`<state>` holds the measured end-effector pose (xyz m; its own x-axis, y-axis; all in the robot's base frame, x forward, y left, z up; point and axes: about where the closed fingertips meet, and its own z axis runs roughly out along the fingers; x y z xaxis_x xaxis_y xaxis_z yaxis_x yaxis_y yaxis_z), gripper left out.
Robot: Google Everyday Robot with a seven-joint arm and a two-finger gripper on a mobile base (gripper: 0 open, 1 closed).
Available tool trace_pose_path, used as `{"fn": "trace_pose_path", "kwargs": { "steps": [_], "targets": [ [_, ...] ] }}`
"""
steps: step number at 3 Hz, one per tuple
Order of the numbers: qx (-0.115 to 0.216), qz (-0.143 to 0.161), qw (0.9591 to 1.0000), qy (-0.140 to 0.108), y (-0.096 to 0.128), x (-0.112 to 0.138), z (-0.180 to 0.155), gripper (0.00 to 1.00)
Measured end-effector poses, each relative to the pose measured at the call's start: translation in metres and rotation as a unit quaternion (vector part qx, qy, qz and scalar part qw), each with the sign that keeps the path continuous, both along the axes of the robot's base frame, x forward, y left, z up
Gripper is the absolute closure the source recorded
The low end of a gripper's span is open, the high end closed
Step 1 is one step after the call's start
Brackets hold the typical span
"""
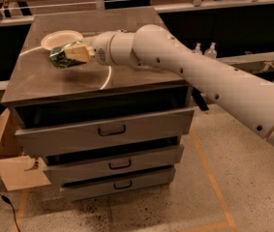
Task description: Pick green can from paper bowl and place on counter
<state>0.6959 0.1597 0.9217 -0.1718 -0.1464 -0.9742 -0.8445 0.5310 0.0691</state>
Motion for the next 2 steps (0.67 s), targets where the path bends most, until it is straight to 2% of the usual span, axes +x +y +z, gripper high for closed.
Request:
{"fn": "trace_pose_path", "kwargs": {
  "steps": [2],
  "targets": [
    [0.012,0.000,0.9997,0.019,0.011,0.005,-0.025,0.53]
  ]
}}
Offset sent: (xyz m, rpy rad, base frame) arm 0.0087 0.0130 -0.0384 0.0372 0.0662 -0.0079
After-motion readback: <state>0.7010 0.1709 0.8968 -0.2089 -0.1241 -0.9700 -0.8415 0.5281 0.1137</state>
